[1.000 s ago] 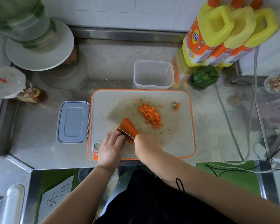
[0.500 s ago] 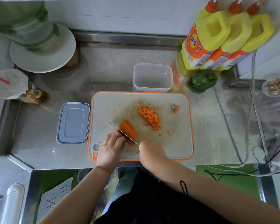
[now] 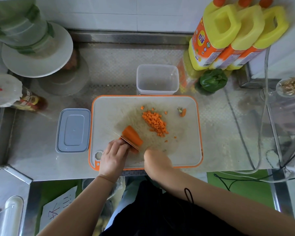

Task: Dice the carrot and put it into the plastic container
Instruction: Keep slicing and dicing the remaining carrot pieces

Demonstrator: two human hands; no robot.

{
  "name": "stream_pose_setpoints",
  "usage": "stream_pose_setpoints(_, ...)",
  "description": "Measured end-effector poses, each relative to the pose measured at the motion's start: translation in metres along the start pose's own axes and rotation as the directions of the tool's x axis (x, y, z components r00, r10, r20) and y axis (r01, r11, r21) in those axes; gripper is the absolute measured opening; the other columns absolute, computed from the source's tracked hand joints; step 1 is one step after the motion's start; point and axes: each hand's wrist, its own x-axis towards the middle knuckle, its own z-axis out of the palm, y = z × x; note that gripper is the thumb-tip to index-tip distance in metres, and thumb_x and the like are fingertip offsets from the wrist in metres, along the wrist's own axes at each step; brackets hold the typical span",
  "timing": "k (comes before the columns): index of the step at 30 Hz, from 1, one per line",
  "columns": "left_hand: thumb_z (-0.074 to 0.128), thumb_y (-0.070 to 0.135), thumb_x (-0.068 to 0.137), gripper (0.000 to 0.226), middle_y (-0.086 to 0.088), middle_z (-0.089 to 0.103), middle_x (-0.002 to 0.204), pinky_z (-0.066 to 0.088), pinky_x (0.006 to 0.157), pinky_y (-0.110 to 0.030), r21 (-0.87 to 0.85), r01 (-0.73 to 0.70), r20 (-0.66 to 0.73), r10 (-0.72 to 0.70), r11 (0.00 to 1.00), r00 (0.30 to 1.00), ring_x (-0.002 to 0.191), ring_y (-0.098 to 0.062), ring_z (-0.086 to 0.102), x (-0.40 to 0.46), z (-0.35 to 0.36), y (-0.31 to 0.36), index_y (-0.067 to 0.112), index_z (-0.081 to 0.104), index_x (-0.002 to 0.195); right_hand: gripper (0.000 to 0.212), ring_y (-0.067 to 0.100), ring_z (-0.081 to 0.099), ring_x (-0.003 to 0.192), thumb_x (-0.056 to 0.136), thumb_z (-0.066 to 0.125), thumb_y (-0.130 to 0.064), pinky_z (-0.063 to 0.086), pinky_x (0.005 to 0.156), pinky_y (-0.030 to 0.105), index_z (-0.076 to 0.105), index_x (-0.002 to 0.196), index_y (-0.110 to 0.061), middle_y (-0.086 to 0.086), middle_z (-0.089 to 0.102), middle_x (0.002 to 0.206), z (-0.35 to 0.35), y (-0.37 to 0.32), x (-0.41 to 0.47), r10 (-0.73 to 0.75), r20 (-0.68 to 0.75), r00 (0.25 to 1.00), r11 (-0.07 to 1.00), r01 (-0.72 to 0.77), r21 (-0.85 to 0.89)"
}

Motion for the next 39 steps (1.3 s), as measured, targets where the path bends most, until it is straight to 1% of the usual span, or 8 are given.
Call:
stream_pose_setpoints(5, 0.058, 0.014, 0.093, 0.011, -0.01, 0.063, 0.103, 0.049, 0.086, -0.038, 0.004, 0.021, 0.009, -0.021, 1.0, 1.0, 0.099, -0.029, 0.055, 0.0, 0.001, 0.002, 0.009, 0.064, 0.1, 0.026, 0.032, 0.061, 0.104, 0.09, 0.049, 0.007, 0.049, 0.081, 0.034, 0.06, 0.113, 0.0, 0.015, 0.063, 0.113, -0.008, -0.002, 0.011, 0.023, 0.062, 0.998, 0.999, -0.026, 0.044)
stream_pose_setpoints(11, 0.058, 0.015, 0.093, 0.009, -0.011, 0.062, 0.1, 0.049, 0.082, -0.039, 0.035, 0.023, 0.003, -0.023, 0.999, 1.0, 0.096, -0.031, 0.056, 0.0, 0.001, 0.004, 0.01, 0.063, 0.098, 0.024, 0.03, 0.063, 0.09, 0.087, 0.048, 0.011, 0.044, 0.064, 0.033, 0.059, 0.105, -0.001, 0.013, 0.063, 0.094, 0.01, 0.002, 0.005, -0.054, -0.053, 0.997, 0.998, 0.053, -0.021)
stream_pose_setpoints(16, 0.054, 0.015, 0.092, 0.016, -0.011, 0.062, 0.104, 0.046, 0.088, -0.037, 0.036, 0.023, 0.019, -0.024, 0.999, 1.0, 0.099, -0.03, 0.054, 0.0, 0.0, 0.004, 0.007, 0.066, 0.1, 0.028, 0.033, 0.061, 0.103, 0.09, 0.047, 0.006, 0.049, 0.081, 0.037, 0.058, 0.115, -0.001, 0.015, 0.062, 0.11, 0.008, 0.003, 0.009, -0.013, -0.058, 0.998, 1.0, 0.014, 0.009)
stream_pose_setpoints(22, 0.052, 0.018, 0.091, 0.021, -0.013, 0.061, 0.102, 0.047, 0.082, -0.038, 0.114, 0.012, 0.031, -0.016, 0.993, 0.999, 0.098, -0.031, 0.052, 0.001, -0.005, 0.011, 0.005, 0.065, 0.1, 0.021, 0.028, 0.053, 0.075, 0.088, 0.049, 0.004, 0.042, 0.064, 0.033, 0.062, 0.103, -0.003, 0.003, 0.044, 0.068, 0.0, 0.006, 0.007, -0.057, -0.053, 0.997, 0.995, 0.061, 0.073)
stream_pose_setpoints(29, 0.061, 0.013, 0.082, 0.026, -0.016, 0.058, 0.106, 0.045, 0.08, -0.038, 0.233, -0.044, -0.059, 0.059, 0.972, 0.997, 0.095, -0.034, 0.053, 0.018, -0.021, 0.029, 0.011, 0.052, 0.107, 0.024, 0.031, 0.064, 0.098, 0.094, 0.046, -0.004, 0.046, 0.072, 0.034, 0.055, 0.116, -0.008, 0.01, 0.064, 0.103, 0.004, 0.008, -0.001, -0.105, -0.124, 0.987, 0.992, 0.113, 0.062)
stream_pose_setpoints(31, 0.059, 0.013, 0.08, 0.03, -0.016, 0.058, 0.107, 0.045, 0.088, -0.043, 0.275, -0.069, -0.008, 0.074, 0.959, 0.997, 0.098, -0.036, 0.051, 0.025, -0.027, 0.034, 0.009, 0.054, 0.109, 0.028, 0.031, 0.063, 0.102, 0.094, 0.044, -0.003, 0.049, 0.077, 0.035, 0.051, 0.121, -0.007, 0.011, 0.064, 0.112, 0.006, 0.007, -0.001, -0.11, -0.148, 0.983, 0.994, 0.113, 0.013)
stream_pose_setpoints(35, 0.066, 0.021, 0.067, 0.027, -0.004, 0.06, 0.096, 0.028, 0.111, -0.048, 0.392, -0.122, 0.282, 0.007, 0.912, 0.959, 0.096, -0.031, 0.052, 0.04, -0.03, 0.032, 0.013, 0.065, 0.092, 0.034, 0.031, 0.063, 0.102, 0.093, 0.044, -0.002, 0.046, 0.075, 0.034, 0.042, 0.127, -0.004, 0.012, 0.063, 0.113, 0.009, 0.008, -0.001, -0.139, -0.174, 0.975, 0.99, 0.137, -0.025)
stream_pose_setpoints(39, 0.077, 0.025, 0.055, 0.022, 0.001, 0.059, 0.081, 0.027, 0.109, -0.049, 0.444, -0.169, 0.415, -0.035, 0.88, 0.909, 0.085, -0.026, 0.058, 0.052, -0.03, 0.033, 0.018, 0.065, 0.072, 0.039, 0.03, 0.064, 0.101, 0.09, 0.045, -0.002, 0.038, 0.068, 0.031, 0.037, 0.128, -0.004, 0.012, 0.064, 0.111, 0.014, 0.008, -0.001, -0.148, -0.183, 0.972, 0.989, 0.145, -0.027)
